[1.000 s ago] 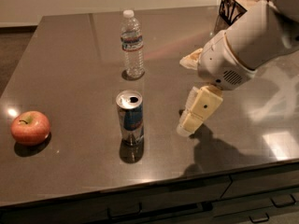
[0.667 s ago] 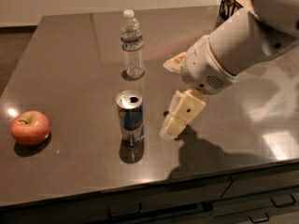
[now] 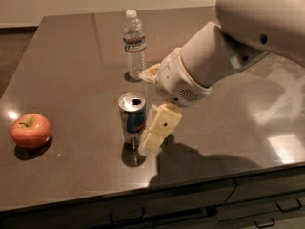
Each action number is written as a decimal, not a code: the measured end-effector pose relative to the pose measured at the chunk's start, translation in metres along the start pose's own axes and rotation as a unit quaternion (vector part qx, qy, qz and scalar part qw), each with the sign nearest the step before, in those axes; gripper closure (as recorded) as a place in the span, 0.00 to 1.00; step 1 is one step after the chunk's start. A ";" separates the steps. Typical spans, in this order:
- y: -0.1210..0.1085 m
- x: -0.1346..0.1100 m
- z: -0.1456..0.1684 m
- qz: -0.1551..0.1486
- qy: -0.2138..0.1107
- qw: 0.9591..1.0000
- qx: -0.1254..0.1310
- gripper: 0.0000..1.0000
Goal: Move redbull can near water bottle
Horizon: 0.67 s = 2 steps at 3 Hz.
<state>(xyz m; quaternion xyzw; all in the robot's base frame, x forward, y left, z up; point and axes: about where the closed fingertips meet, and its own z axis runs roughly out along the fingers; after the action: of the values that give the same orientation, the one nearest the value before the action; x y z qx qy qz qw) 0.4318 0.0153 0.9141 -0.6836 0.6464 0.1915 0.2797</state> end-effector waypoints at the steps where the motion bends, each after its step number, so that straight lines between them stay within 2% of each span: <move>1: 0.006 -0.012 0.015 -0.020 0.000 1.000 -0.009 0.00; 2: 0.005 -0.014 0.019 -0.020 0.003 1.000 -0.019 0.18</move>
Offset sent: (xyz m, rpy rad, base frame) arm 0.0011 0.0239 -0.0090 -0.0194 0.0331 0.0594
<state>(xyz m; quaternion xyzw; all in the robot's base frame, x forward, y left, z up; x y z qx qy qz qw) 0.4279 0.0381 0.9080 -0.7021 0.6298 0.1959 0.2685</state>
